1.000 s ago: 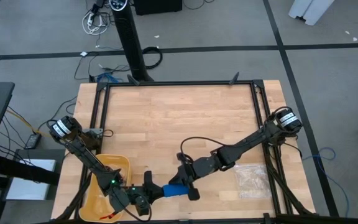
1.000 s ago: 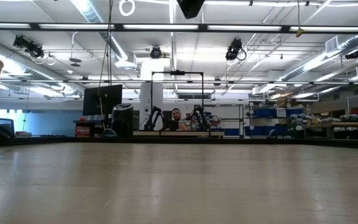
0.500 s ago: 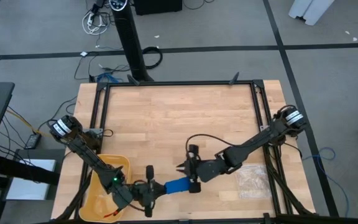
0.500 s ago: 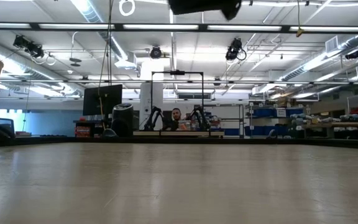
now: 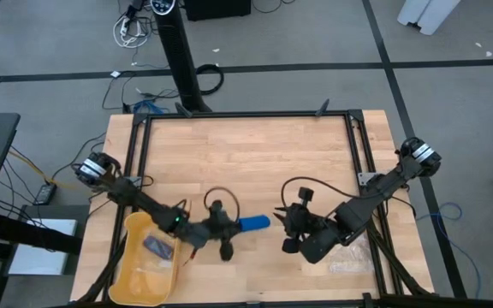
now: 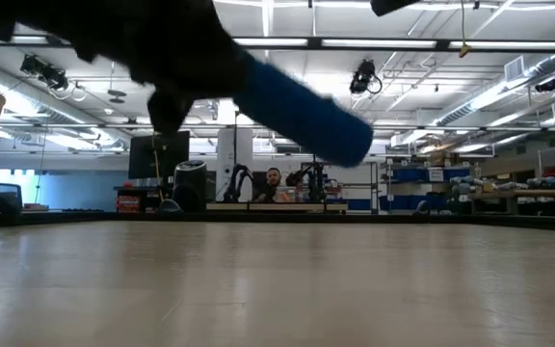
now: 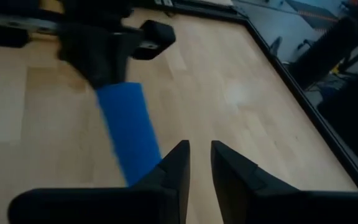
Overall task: Roll bandage
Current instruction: Roll the blue bandage
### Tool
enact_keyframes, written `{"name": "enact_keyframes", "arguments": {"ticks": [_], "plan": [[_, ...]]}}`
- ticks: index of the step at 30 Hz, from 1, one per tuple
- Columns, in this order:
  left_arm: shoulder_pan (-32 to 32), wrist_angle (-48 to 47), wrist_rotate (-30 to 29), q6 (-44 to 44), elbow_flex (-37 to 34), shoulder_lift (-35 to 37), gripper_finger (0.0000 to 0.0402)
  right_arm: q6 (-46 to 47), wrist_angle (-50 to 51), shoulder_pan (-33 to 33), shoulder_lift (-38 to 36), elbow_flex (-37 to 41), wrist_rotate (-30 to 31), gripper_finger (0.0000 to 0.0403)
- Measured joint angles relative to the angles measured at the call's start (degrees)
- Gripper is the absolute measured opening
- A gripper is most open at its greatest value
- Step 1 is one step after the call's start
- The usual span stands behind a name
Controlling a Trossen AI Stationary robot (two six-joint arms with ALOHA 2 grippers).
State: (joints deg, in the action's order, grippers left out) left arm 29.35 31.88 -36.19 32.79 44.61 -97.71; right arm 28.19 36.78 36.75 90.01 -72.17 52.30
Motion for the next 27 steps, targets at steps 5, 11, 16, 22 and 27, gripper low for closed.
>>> {"name": "enact_keyframes", "arguments": {"ticks": [5, 11, 16, 22, 27], "plan": [[-5.5, 0.0, 4.7, 2.4, -1.7, -0.1, 0.0021, 1.6, 1.3, -0.1, 0.8, 0.0, 0.0, 0.0063], [-9.4, -3.8, 7.2, 3.5, -1.8, -0.1, 0.0021, 2.2, 2.1, -0.8, 1.4, 0.0, 0.0, 0.0064], [-11.6, -10.9, 6.1, 2.3, -1.8, -0.1, 0.0021, 2.2, 2.8, -1.4, 1.6, 0.0, -0.9, 0.0065], [-12.2, -15.1, 2.7, -2.6, -1.8, -0.1, 0.0022, 2.7, 3.4, -2.1, 1.6, 0.0, -1.6, 0.0066], [-12.2, -16.2, 2.5, -9.9, -1.8, -0.1, 0.0024, 3.2, 2.9, -2.7, 1.7, 0.3, -3.4, 0.007]]}}
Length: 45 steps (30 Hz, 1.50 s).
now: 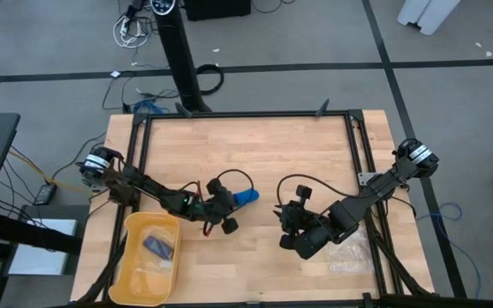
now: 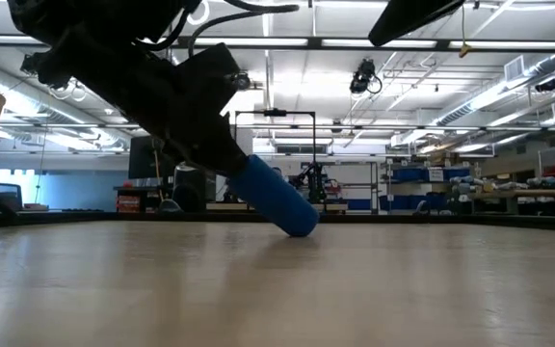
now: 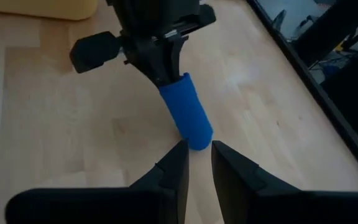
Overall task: Roll bandage
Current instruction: Roll the blue bandage
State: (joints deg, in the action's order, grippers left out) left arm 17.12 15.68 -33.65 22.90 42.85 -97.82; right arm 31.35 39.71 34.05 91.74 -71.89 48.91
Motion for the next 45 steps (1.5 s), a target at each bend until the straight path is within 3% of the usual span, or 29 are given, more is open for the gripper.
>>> {"name": "enact_keyframes", "arguments": {"ticks": [7, 17, 27, 33, 38, 45], "plan": [[0.0, -6.3, 0.0, -3.5, 0.5, 0.0, 0.0057, 0.4, -1.0, -1.7, 0.0, 3.5, -2.4, 0.0087], [0.6, -19.2, 1.3, -3.5, 6.5, -0.1, 0.0077, 1.0, -1.0, -2.0, 0.1, 4.3, -2.8, 0.0091], [0.6, -31.6, 0.2, -1.5, 6.6, -0.1, 0.0013, 1.1, -0.5, -1.9, 0.1, 4.3, -4.6, 0.0089], [0.6, -34.8, -0.7, -2.1, 6.7, -0.1, 0.0011, 0.7, 0.0, -1.9, 0.1, 4.3, -7.2, 0.0091], [0.6, -33.0, -1.0, -1.3, 6.7, -0.1, 0.0033, 0.7, 0.4, -1.9, 0.1, 4.3, -9.1, 0.0091], [0.5, -31.9, 2.8, -4.6, 6.9, -0.1, 0.0105, 0.6, 1.6, -1.6, 0.0, 4.3, -13.4, 0.0098]]}}
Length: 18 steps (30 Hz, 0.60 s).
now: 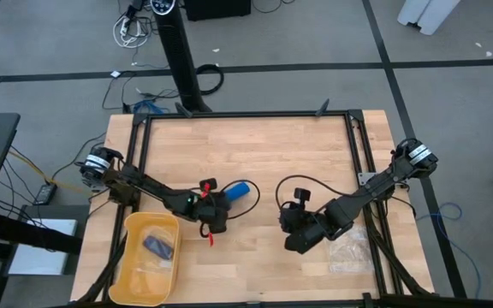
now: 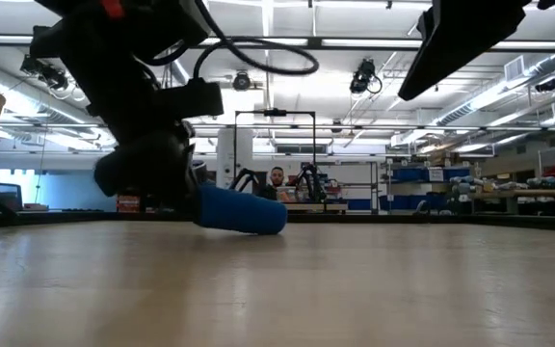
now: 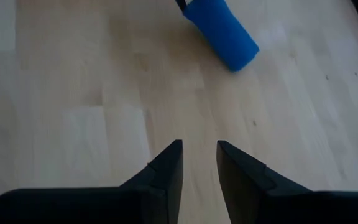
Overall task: Roll bandage
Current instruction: Roll the blue bandage, then open the transparent zip bag
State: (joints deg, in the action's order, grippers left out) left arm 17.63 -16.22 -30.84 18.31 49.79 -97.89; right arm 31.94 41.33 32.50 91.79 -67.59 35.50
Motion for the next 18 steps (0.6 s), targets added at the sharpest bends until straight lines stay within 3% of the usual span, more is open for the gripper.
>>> {"name": "enact_keyframes", "arguments": {"ticks": [5, 11, 14, 18], "plan": [[0.0, -9.2, 0.5, 2.9, 0.6, 0.0, 0.0117, 1.8, 2.1, 0.2, 0.0, 0.0, -0.4, 0.01], [0.1, -12.0, 0.4, 4.8, 0.6, 0.0, 0.0063, 2.0, 2.8, 0.2, 0.0, 0.0, -1.5, 0.0093], [0.4, -12.4, 0.5, 5.8, 0.7, 0.0, 0.0016, 2.6, 4.5, 0.5, 0.0, 0.0, -8.3, 0.0082], [2.4, -11.7, 1.8, 6.1, 0.7, 0.0, 0.0008, 7.7, 9.1, 3.2, 0.0, 0.0, -14.9, 0.0051]]}}
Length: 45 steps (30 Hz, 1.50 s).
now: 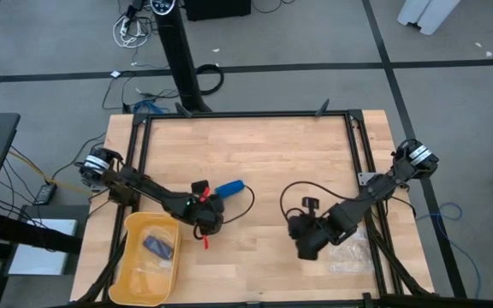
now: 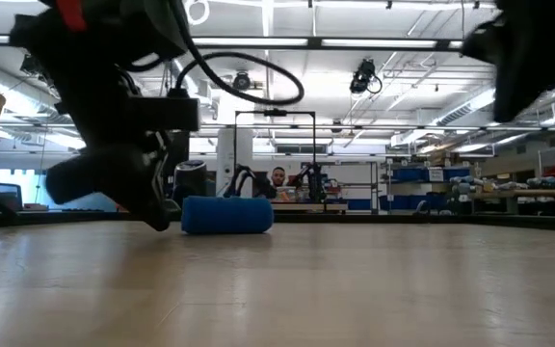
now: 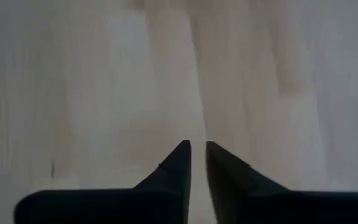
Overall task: Roll bandage
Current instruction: Open the transparent zip bag
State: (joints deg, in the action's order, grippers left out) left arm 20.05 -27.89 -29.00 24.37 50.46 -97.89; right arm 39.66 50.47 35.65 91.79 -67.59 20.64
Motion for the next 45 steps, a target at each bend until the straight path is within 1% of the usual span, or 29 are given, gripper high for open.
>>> {"name": "enact_keyframes", "arguments": {"ticks": [4, 7, 10, 13, 15, 18, 22, 27, 29, 31, 34, 36, 38, 42, 45], "plan": [[4.0, 6.5, 0.1, 1.6, 0.0, 0.0, 0.0004, 10.4, 6.4, 4.2, 0.0, 0.0, -2.5, 0.0021], [7.4, 13.4, 0.2, 1.9, 0.0, 0.0, 0.0004, 17.8, 7.4, 7.0, -0.1, 1.1, -5.0, 0.0019], [10.2, 21.6, 0.2, 2.8, 0.0, 0.0, 0.0004, 24.9, 7.5, 8.8, -0.1, 3.5, -7.1, 0.0033], [12.1, 29.0, 0.2, 2.6, 0.0, 0.0, 0.0004, 31.6, 9.9, 9.6, -0.1, 7.2, -9.1, 0.0055], [13.0, 32.4, 0.2, 1.6, 0.0, 0.0, 0.0005, 33.8, 10.6, 9.7, -0.1, 10.2, -10.4, 0.0069], [13.5, 35.0, 1.3, 0.6, 0.0, 0.0, 0.0006, 34.2, 10.2, 9.7, -0.1, 14.4, -11.7, 0.0088], [13.5, 35.0, 1.5, -0.1, 0.0, 0.0, 0.0006, 31.9, 7.2, 9.7, -0.1, 19.1, -14.3, 0.0107], [13.5, 35.1, 1.5, -0.2, 0.0, 0.0, 0.0007, 29.0, 1.4, 9.3, -0.6, 23.6, -15.8, 0.011], [13.5, 35.1, 1.5, -0.2, 0.0, 0.0, 0.0007, 28.2, 0.6, 9.3, -0.6, 24.0, -16.0, 0.0101], [13.5, 35.1, 1.4, -0.3, 0.0, 0.0, 0.0007, 28.1, 0.7, 9.3, -0.6, 23.8, -15.6, 0.0084], [13.4, 35.2, -1.3, -0.8, 0.0, 0.0, 0.0007, 27.2, 1.6, 9.3, -0.5, 22.4, -14.6, 0.0042], [13.3, 35.4, -3.5, -0.5, -0.2, 0.0, 0.0006, 25.9, 1.7, 9.4, -0.6, 21.5, -12.4, 0.0014], [13.2, 37.1, -4.7, -0.3, -1.1, 0.0, 0.0004, 24.8, 0.8, 9.3, -0.8, 20.1, -9.3, 0.0008], [12.8, 46.8, -4.1, -0.1, -5.5, 0.0, 0.0003, 23.0, 1.3, 9.3, -1.0, 17.9, -5.4, 0.0005], [12.2, 56.5, -2.2, 0.1, -9.5, 0.0, 0.0003, 22.3, 1.2, 9.3, -1.0, 16.0, -1.7, 0.0004]]}}
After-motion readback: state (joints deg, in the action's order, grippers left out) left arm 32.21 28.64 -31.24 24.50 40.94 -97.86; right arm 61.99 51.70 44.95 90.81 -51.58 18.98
